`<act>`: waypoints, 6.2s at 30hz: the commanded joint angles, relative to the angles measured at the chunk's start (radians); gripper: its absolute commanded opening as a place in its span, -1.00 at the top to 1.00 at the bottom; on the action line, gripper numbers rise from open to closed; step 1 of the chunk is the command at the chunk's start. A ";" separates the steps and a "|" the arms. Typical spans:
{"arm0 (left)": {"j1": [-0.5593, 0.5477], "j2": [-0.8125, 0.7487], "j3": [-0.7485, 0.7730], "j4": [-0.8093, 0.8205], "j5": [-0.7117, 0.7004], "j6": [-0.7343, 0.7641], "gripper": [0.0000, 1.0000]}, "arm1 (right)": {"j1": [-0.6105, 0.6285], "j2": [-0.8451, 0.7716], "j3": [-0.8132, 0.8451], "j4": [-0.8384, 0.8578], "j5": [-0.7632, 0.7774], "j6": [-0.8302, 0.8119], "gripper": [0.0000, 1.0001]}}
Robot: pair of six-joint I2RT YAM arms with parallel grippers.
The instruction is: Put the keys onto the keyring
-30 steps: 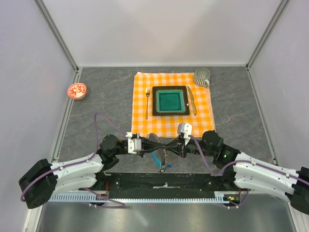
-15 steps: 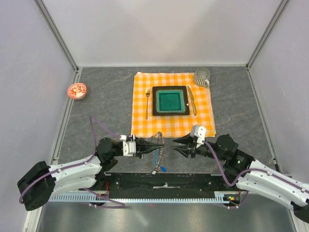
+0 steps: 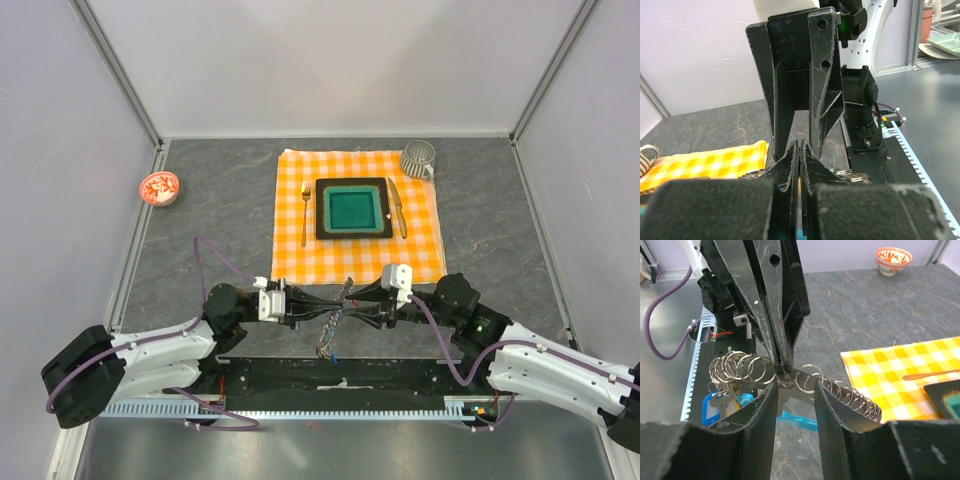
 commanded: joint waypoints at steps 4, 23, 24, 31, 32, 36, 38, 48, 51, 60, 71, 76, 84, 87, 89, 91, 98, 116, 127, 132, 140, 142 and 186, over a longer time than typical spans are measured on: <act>-0.004 0.008 0.009 0.150 0.003 -0.023 0.97 | 0.003 0.022 -0.001 0.099 -0.062 -0.011 0.20; -0.002 0.077 0.014 0.275 0.017 -0.097 0.96 | 0.003 0.056 -0.013 0.152 -0.085 0.012 0.82; -0.002 0.075 0.014 0.275 0.016 -0.099 0.96 | 0.002 0.057 -0.013 0.149 -0.082 0.010 0.92; -0.002 -0.047 0.018 0.087 -0.020 -0.062 0.56 | 0.002 0.028 0.056 -0.033 0.009 -0.029 1.00; -0.002 -0.078 0.025 0.025 -0.030 -0.050 0.47 | 0.002 0.030 0.073 -0.068 0.025 -0.037 1.00; -0.002 -0.244 0.103 -0.491 -0.113 0.061 0.21 | 0.003 0.065 0.166 -0.245 0.081 -0.068 1.00; -0.002 -0.297 0.149 -0.617 -0.155 0.090 0.04 | 0.003 0.100 0.221 -0.338 0.107 -0.082 1.00; -0.002 -0.161 0.216 -0.775 -0.152 0.119 -0.17 | 0.023 0.272 0.452 -0.668 0.211 -0.183 1.00; -0.002 -0.135 0.215 -0.756 -0.144 0.127 -0.17 | 0.034 0.304 0.482 -0.711 0.217 -0.209 1.00; -0.004 -0.103 0.187 -0.652 -0.116 0.142 -0.06 | 0.068 0.346 0.505 -0.742 0.187 -0.249 1.00; -0.002 0.024 0.161 -0.500 -0.041 0.072 0.10 | 0.085 0.337 0.492 -0.725 0.174 -0.257 1.00; -0.004 0.070 0.172 -0.480 -0.024 0.061 0.22 | 0.088 0.331 0.484 -0.719 0.176 -0.257 1.00; -0.002 0.084 0.181 -0.479 -0.011 0.049 0.49 | 0.091 0.327 0.476 -0.705 0.173 -0.257 1.00; -0.004 0.095 0.187 -0.492 -0.007 0.047 0.50 | 0.089 0.324 0.475 -0.704 0.174 -0.257 1.00; -0.002 0.101 0.190 -0.500 -0.006 0.049 0.50 | 0.089 0.315 0.475 -0.702 0.176 -0.257 1.00; -0.002 0.106 0.196 -0.512 -0.004 0.049 0.49 | 0.089 0.308 0.472 -0.698 0.177 -0.257 1.00; -0.004 0.107 0.209 -0.512 0.005 0.047 0.63 | 0.091 0.307 0.467 -0.691 0.173 -0.255 1.00; -0.002 0.081 0.190 -0.474 -0.013 0.032 0.96 | 0.091 0.301 0.440 -0.664 0.174 -0.229 0.87; -0.004 0.041 0.014 -0.138 -0.109 0.001 0.96 | 0.091 0.107 0.285 -0.488 0.348 -0.051 0.17; -0.004 0.045 -0.032 -0.021 -0.109 -0.010 0.97 | 0.091 0.070 0.170 -0.379 0.285 0.023 0.17; -0.004 0.008 -0.043 -0.021 -0.096 0.007 0.96 | 0.091 0.042 0.099 -0.276 0.211 0.004 0.14; -0.004 -0.003 -0.043 -0.028 -0.092 0.012 0.96 | 0.091 0.048 0.100 -0.274 0.207 -0.003 0.14; -0.004 0.034 -0.008 0.138 0.048 -0.011 0.96 | 0.091 0.220 0.133 -0.168 0.049 -0.030 1.00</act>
